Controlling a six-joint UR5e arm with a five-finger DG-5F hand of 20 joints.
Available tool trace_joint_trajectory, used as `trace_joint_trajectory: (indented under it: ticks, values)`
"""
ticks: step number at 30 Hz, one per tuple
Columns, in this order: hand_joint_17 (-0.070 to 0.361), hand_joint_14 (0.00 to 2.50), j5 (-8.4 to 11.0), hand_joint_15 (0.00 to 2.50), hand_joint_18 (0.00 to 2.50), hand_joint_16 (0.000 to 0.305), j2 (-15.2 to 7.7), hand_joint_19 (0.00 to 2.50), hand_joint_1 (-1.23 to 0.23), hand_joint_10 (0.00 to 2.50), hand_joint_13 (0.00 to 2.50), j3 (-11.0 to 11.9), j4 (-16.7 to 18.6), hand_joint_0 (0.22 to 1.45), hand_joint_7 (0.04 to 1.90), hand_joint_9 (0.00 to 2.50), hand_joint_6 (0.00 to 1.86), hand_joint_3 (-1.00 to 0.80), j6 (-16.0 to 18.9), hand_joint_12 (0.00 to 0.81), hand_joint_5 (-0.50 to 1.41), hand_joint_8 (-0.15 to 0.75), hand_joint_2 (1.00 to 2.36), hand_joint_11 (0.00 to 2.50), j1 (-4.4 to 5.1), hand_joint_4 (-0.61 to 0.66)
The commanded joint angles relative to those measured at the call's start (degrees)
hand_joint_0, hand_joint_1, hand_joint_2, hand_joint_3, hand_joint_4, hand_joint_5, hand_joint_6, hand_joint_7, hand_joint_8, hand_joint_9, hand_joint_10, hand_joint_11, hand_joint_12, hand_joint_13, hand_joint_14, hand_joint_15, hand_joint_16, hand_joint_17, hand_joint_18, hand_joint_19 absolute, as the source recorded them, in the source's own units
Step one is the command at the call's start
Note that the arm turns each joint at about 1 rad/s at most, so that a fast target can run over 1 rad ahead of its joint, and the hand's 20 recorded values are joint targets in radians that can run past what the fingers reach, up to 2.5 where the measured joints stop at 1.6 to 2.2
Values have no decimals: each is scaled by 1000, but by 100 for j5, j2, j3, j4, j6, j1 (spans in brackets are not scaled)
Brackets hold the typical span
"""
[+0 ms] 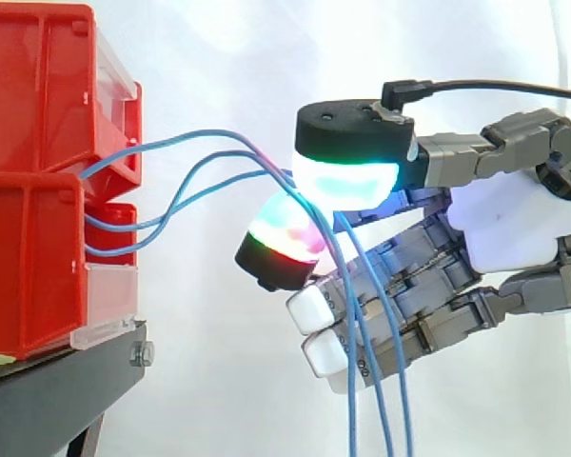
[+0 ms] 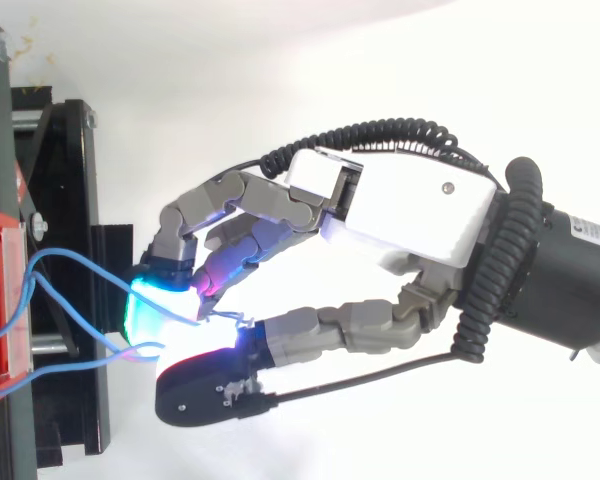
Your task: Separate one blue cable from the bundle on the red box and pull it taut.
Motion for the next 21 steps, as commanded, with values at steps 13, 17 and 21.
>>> trace_joint_trajectory:
  ticks: [13,17,21]
  values:
    - [78,23,-149,508,557,35,34,256,-898,15,721,17,-371,745,960,850,946,-482,164,355,-135,209,1001,418,0,-114]
    - [78,22,-272,519,566,34,43,262,-903,17,736,70,-608,728,960,868,947,-500,322,353,-131,209,1000,424,0,-99]
    - [76,24,-343,520,573,34,43,275,-884,17,750,97,-828,680,954,883,940,-500,427,351,-122,208,1000,425,-9,-33]
